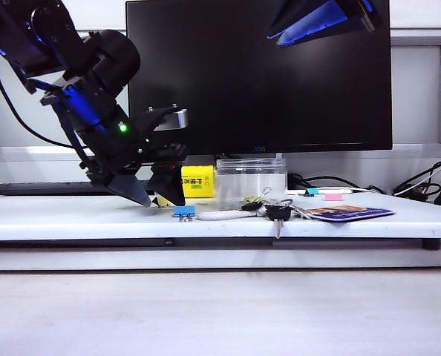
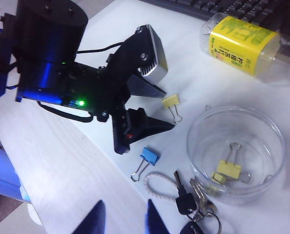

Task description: Pick up the clips with the largest number of clips of the same color on the table and place them in a round transparent plastic box.

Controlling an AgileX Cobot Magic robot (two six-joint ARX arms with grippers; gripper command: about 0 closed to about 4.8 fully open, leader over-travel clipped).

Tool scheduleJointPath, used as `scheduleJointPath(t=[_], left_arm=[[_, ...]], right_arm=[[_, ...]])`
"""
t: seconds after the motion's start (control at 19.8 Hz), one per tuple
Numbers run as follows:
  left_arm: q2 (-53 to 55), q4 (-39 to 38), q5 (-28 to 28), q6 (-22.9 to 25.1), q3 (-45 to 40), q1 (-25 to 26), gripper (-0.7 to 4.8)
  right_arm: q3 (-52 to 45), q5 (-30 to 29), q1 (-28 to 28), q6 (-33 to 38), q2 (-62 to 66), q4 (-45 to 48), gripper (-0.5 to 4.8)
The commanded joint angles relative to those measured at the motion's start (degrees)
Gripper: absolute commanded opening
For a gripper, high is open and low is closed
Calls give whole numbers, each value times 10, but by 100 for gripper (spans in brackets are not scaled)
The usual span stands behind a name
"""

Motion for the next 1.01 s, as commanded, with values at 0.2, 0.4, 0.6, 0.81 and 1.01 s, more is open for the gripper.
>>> scheduleJointPath(t=[0.2,0.4,0.6,0.81,1.01], left_arm=[[24,21,-4,-19,3,-1,317],[27,19,-2,-19,3,-1,205],[23,19,1,-19,3,-1,205],[-17,1,1,-16,24,1,205],[-35,-50,1,-16,76,1,205]], right_arm=[[2,-1,1,-3,-3,0,112],[2,-1,1,-3,-3,1,112],[2,6,1,-3,-3,1,112],[2,87,-1,-3,-3,1,111],[2,109,-1,-3,-3,1,104]])
